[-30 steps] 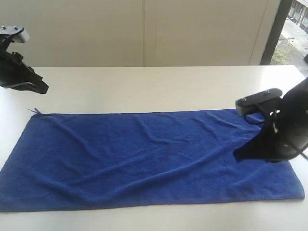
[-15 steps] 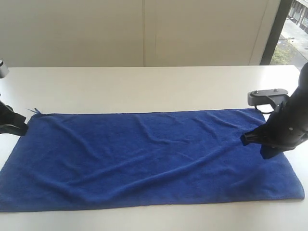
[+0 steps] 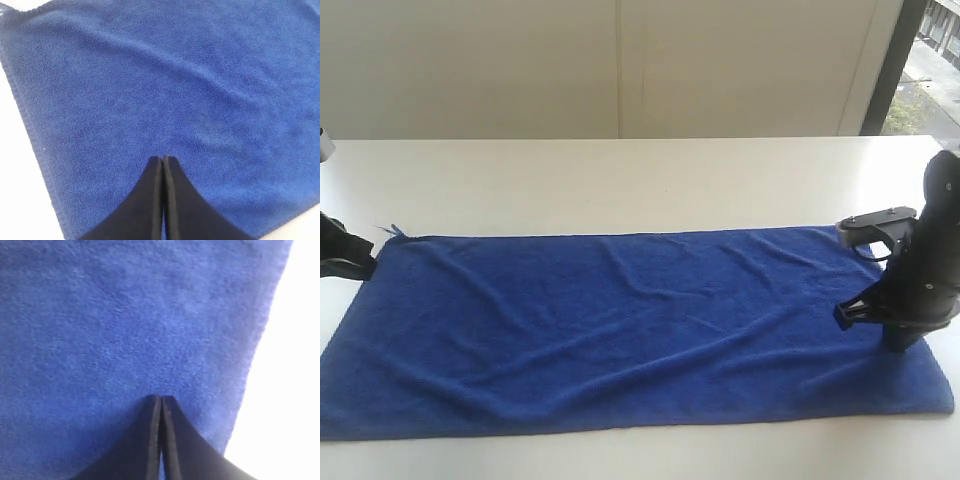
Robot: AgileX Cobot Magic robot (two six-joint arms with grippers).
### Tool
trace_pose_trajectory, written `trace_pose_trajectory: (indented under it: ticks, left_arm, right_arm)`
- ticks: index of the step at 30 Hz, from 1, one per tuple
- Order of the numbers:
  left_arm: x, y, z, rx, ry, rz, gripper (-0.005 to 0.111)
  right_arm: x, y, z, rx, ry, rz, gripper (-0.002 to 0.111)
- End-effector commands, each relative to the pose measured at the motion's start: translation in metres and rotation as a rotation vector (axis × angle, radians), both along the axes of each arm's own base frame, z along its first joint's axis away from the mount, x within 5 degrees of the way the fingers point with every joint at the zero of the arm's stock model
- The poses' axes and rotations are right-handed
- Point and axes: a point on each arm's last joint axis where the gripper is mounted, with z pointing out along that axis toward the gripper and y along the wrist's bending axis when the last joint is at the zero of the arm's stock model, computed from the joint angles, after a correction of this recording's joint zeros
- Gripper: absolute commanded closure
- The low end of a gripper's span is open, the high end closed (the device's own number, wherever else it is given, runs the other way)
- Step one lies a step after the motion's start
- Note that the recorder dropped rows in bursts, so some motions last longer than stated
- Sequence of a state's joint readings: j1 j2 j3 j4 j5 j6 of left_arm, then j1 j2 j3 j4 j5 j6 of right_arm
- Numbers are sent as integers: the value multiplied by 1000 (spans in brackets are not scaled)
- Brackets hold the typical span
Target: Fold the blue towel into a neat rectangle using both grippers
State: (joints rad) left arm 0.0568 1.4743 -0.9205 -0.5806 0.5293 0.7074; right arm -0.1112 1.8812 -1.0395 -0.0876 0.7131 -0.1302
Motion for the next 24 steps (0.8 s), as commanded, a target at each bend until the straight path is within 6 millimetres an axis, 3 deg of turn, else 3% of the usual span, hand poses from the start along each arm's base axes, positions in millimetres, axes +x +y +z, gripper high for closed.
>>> trace_pose_trajectory:
  ticks: [1,24]
  left_arm:
    - [-2,-2,1,-21,6,7,107]
    - [-2,-2,1,-21,6,7,107]
  right_arm:
    - [-2,-9,1,-32,12,-25,108]
    - [-10,-44,-9,-52,16,-146,108]
